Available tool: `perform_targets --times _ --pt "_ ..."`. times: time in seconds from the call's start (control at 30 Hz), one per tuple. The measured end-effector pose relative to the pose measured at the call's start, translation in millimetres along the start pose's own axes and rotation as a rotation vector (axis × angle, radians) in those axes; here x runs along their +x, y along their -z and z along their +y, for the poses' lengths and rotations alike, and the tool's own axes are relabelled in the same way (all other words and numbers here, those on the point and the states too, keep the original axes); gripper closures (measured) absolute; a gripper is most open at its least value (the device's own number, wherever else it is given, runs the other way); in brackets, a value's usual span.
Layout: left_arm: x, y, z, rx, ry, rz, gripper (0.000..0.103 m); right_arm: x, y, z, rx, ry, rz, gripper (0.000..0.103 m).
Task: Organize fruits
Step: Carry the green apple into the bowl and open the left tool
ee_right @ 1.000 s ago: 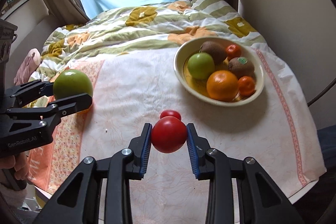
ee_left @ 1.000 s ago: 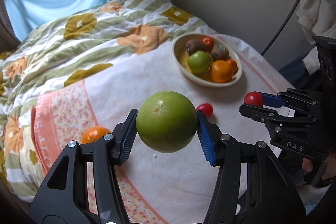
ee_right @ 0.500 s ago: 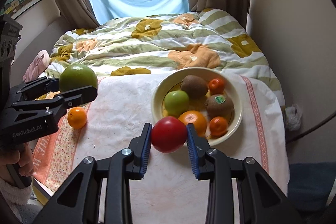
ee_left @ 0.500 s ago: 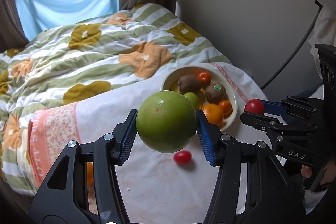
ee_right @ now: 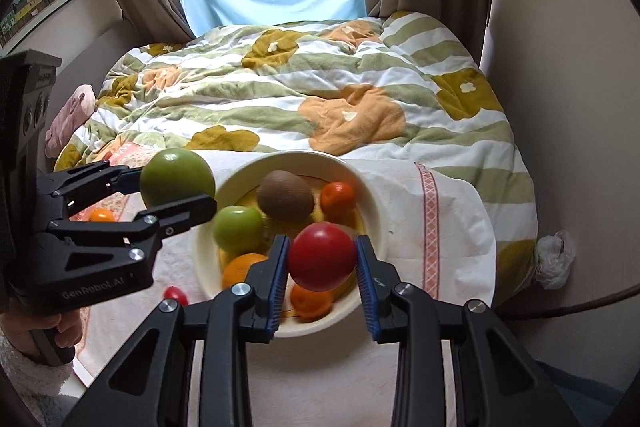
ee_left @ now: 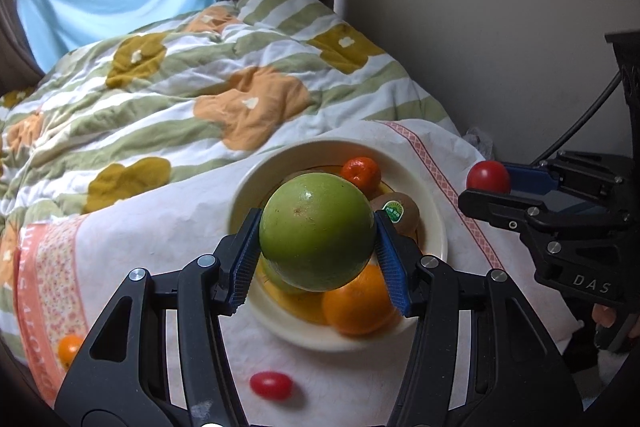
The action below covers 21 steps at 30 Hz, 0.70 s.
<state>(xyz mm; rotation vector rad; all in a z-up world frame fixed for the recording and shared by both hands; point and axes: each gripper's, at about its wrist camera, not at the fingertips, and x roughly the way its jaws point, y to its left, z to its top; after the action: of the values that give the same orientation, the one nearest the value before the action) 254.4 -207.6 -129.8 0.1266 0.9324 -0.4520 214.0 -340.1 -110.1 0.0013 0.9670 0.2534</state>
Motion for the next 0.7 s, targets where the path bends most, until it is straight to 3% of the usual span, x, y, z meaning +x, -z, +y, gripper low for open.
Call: perform_targets --times 0.3,0.53,0.57,0.6,0.63,0.7 --pt "47.3 -3.1 -24.9 0.084 -0.093 0.051 0.045 23.8 -5.2 -31.4 -0.002 -0.037 0.029 0.073" --pt "57.2 -0.1 -31.1 0.095 -0.095 0.073 0.044 30.0 -6.8 -40.5 -0.006 -0.056 0.040 0.073" --pt "55.5 -0.5 -31.3 0.091 -0.088 0.071 0.038 30.8 -7.0 -41.6 -0.008 -0.057 0.040 0.073" --pt "53.8 -1.2 -31.5 0.088 -0.086 0.066 0.017 31.2 -7.4 -42.0 -0.009 -0.058 0.041 0.073" --pt "50.8 -2.4 -31.1 0.083 -0.090 0.054 0.005 31.5 -8.0 -42.3 -0.009 -0.059 0.040 0.073" --pt "40.1 -4.0 -28.5 0.069 -0.090 0.008 0.000 31.4 -8.3 -42.2 -0.009 -0.060 0.038 0.073"
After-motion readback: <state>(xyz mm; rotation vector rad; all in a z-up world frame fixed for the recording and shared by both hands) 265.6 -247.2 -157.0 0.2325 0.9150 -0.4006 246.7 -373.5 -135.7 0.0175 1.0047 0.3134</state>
